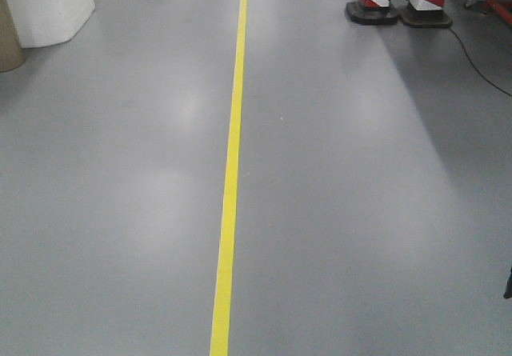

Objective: Move and align brake pads A on conveyor
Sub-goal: 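Drive along the yellow-lined aisle past the striped cones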

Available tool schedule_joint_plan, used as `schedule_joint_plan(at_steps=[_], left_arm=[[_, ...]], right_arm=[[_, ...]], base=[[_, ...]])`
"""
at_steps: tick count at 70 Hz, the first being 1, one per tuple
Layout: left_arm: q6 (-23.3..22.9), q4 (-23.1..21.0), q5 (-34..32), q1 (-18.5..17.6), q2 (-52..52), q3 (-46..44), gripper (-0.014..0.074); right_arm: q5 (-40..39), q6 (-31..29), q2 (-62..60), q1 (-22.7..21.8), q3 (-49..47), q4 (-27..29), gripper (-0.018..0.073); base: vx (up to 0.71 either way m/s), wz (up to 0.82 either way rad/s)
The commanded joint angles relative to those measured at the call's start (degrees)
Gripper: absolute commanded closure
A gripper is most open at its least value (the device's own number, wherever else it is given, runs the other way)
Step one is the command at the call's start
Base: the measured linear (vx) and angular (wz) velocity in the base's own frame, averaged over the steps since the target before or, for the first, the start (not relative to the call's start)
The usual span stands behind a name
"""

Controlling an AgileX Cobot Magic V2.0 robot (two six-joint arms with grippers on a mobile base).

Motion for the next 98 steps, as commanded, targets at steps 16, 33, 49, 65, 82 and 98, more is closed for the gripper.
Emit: schedule_joint_plan(at_steps=[16, 33, 49, 65, 82, 98], left_arm=[[-0.2, 0.7, -5.5, 0.0, 0.9, -1.7, 0.0602], [-0.2, 0.7, -5.5, 0.0, 0.9, -1.7, 0.0602], [-0.2, 0.7, -5.5, 0.0, 0.9, -1.7, 0.0602], [-0.2, 0.7, -5.5, 0.0, 0.9, -1.7, 0.0602], [-0.2, 0.7, -5.5, 0.0, 0.9, -1.7, 0.0602], [-0.2, 0.7, -5.5, 0.0, 0.9, -1.7, 0.0602]], right_arm=[[-5.6, -0.7, 0.6, -0.2, -1.7, 0.1, 0.0561], [-5.6, -0.7, 0.6, -0.2, -1.7, 0.1, 0.0561], [-5.6, -0.7, 0.6, -0.2, -1.7, 0.1, 0.0561], [-5.6, -0.7, 0.6, -0.2, -1.7, 0.1, 0.0561], [-5.6, -0.7, 0.6, -0.2, -1.7, 0.1, 0.0561], [-5.7, -0.7, 0.6, -0.2, -1.7, 0.1, 0.0561]], base=[[0.66, 0.08], [0.68, 0.03], [0.71, -0.06], [0.73, -0.13], [0.74, -0.10], [0.77, 0.01]])
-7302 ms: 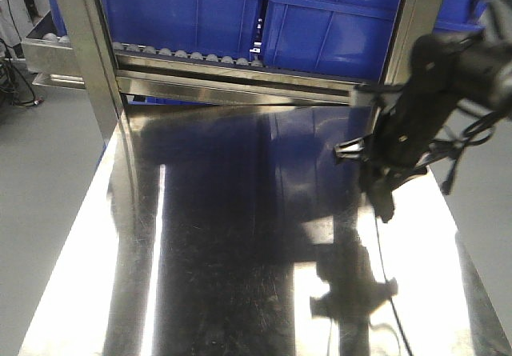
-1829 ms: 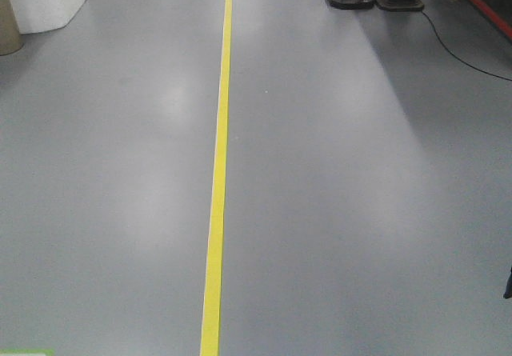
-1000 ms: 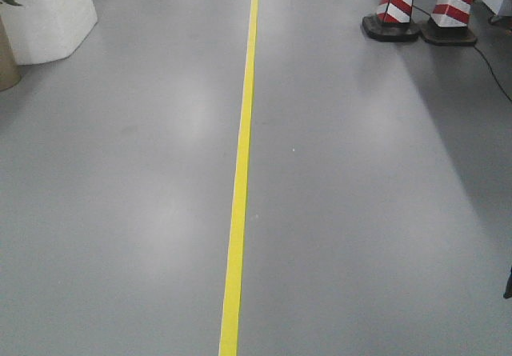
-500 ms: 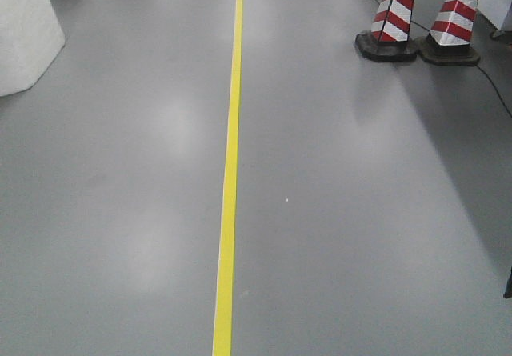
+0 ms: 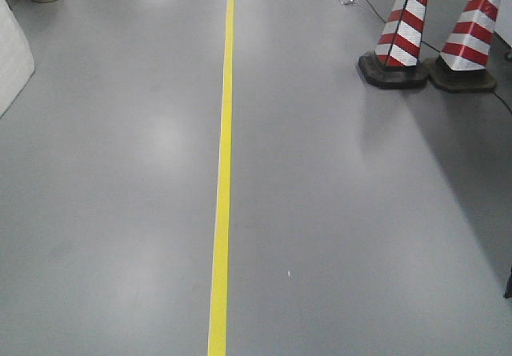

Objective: Move and align brake pads A on conveyor
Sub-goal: 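Drive along the yellow-lined aisle past the striped cones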

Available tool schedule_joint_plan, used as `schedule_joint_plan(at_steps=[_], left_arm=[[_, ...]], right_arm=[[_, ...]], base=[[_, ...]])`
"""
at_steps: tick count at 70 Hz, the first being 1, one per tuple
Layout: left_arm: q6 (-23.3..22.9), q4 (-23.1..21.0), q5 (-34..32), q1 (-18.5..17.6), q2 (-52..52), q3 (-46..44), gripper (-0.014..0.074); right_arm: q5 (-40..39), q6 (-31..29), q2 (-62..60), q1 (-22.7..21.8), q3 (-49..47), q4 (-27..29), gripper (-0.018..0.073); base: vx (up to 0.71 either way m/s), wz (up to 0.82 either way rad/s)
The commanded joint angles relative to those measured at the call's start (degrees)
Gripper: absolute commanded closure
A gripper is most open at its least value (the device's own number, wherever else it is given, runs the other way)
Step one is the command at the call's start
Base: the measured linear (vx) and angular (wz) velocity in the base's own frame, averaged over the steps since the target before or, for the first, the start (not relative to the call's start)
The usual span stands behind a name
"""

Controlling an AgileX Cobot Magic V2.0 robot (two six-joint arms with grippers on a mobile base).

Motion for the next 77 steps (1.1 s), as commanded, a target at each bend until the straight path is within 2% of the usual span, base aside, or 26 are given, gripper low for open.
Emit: schedule_joint_plan(at_steps=[1, 77], left_arm=[[-0.2, 0.7, -5.5, 0.0, 0.9, -1.7, 0.0602], [-0.2, 0.7, -5.6, 0.0, 0.9, -1.7, 0.0602]], right_arm=[[-5.7, -0.6, 0.6, -0.2, -1.7, 0.1, 0.0561], [-5.7, -0.6, 0.6, -0.2, -1.7, 0.1, 0.0561]], base=[[0.77, 0.05], [0.76, -0.01]])
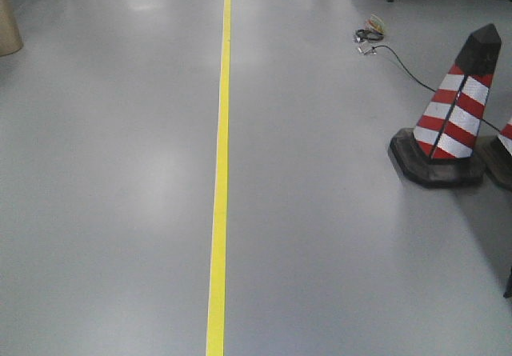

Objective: Move and align brake pads A on conveyor
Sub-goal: 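Drive along the yellow-lined aisle past the striped cones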

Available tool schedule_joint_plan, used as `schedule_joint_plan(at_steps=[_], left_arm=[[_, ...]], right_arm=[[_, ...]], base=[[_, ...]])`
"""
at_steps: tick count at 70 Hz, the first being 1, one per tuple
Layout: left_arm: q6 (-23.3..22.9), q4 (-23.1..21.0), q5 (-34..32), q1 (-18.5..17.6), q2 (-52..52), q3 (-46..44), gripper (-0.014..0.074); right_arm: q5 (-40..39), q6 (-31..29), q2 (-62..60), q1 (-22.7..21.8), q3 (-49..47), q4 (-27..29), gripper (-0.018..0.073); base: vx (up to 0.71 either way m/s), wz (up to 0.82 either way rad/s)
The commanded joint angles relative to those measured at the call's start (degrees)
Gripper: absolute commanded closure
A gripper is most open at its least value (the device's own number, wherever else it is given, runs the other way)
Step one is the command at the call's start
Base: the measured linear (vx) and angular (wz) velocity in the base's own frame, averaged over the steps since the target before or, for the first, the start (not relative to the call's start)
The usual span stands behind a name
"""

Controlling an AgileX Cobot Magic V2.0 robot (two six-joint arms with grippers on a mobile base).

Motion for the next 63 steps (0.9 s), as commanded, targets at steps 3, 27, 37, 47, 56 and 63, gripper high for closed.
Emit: schedule_joint_plan(at_steps=[3, 27, 37, 47, 56, 63], left_arm=[[-0.2, 0.7, -5.5, 0.0, 0.9, -1.7, 0.0602], [-0.2, 0.7, -5.5, 0.0, 0.9, -1.7, 0.0602], [-0.2, 0.7, -5.5, 0.0, 0.9, -1.7, 0.0602], [-0.2, 0.7, -5.5, 0.0, 0.9, -1.7, 0.0602], [-0.2, 0.7, -5.5, 0.0, 0.9, -1.7, 0.0602], [-0.2, 0.7, -5.5, 0.0, 0.9, -1.7, 0.0602]], right_arm=[[-5.6, -0.6, 0.6, -0.2, -1.7, 0.1, 0.0561], [-5.6, -0.6, 0.6, -0.2, -1.7, 0.1, 0.0561], [-5.6, -0.6, 0.6, -0.2, -1.7, 0.1, 0.0561], [-5.6, -0.6, 0.6, -0.2, -1.7, 0.1, 0.0561], [-5.6, -0.6, 0.6, -0.2, -1.7, 0.1, 0.0561], [-5.6, -0.6, 0.6, -0.2, -1.7, 0.1, 0.0561]], base=[[0.72, -0.04], [0.70, -0.04], [0.69, -0.03], [0.67, -0.01], [0.64, -0.01], [0.62, 0.01]])
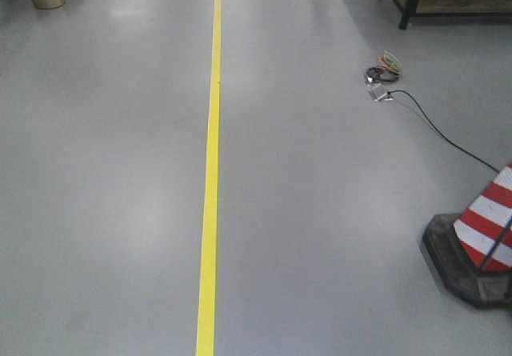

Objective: Move and align brake pads A on conveyor
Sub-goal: 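Drive along the yellow-lined aisle past the striped cones, then turn and drive up to the conveyor belt holding both pads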

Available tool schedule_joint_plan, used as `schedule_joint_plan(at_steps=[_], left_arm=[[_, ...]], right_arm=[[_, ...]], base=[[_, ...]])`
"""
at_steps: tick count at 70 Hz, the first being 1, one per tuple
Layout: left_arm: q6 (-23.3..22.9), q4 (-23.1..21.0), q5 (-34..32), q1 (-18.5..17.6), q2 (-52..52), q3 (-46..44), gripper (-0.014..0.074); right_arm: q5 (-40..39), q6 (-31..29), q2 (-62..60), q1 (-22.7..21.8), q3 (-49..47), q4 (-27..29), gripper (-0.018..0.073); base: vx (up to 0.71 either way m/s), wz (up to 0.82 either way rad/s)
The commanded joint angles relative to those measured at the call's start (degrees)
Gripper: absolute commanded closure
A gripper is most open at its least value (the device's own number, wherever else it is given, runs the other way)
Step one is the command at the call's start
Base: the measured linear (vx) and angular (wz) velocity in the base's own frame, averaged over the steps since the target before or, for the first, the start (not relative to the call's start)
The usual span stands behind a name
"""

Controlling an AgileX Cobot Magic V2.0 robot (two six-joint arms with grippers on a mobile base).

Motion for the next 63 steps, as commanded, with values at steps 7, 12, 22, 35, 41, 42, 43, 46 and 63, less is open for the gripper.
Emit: schedule_joint_plan(at_steps=[7, 12, 22, 35, 41, 42, 43, 46, 63], left_arm=[[-0.2, 0.7, -5.5, 0.0, 0.9, -1.7, 0.0602], [-0.2, 0.7, -5.5, 0.0, 0.9, -1.7, 0.0602], [-0.2, 0.7, -5.5, 0.0, 0.9, -1.7, 0.0602], [-0.2, 0.7, -5.5, 0.0, 0.9, -1.7, 0.0602], [-0.2, 0.7, -5.5, 0.0, 0.9, -1.7, 0.0602], [-0.2, 0.7, -5.5, 0.0, 0.9, -1.7, 0.0602], [-0.2, 0.7, -5.5, 0.0, 0.9, -1.7, 0.0602], [-0.2, 0.7, -5.5, 0.0, 0.9, -1.7, 0.0602], [-0.2, 0.7, -5.5, 0.0, 0.9, -1.7, 0.0602]], right_arm=[[-5.6, -0.6, 0.6, -0.2, -1.7, 0.1, 0.0561], [-5.6, -0.6, 0.6, -0.2, -1.7, 0.1, 0.0561], [-5.6, -0.6, 0.6, -0.2, -1.7, 0.1, 0.0561], [-5.6, -0.6, 0.6, -0.2, -1.7, 0.1, 0.0561], [-5.7, -0.6, 0.6, -0.2, -1.7, 0.1, 0.0561], [-5.7, -0.6, 0.6, -0.2, -1.7, 0.1, 0.0561], [-5.7, -0.6, 0.6, -0.2, -1.7, 0.1, 0.0561], [-5.7, -0.6, 0.6, -0.2, -1.7, 0.1, 0.0561], [-5.6, -0.6, 0.6, -0.2, -1.7, 0.1, 0.0561]], base=[[0.58, 0.03], [0.54, 0.04], [0.48, 0.00], [0.37, -0.21], [0.31, -0.44], [0.28, -0.55], [0.28, -0.55], [0.27, -0.61], [0.23, -0.82]])
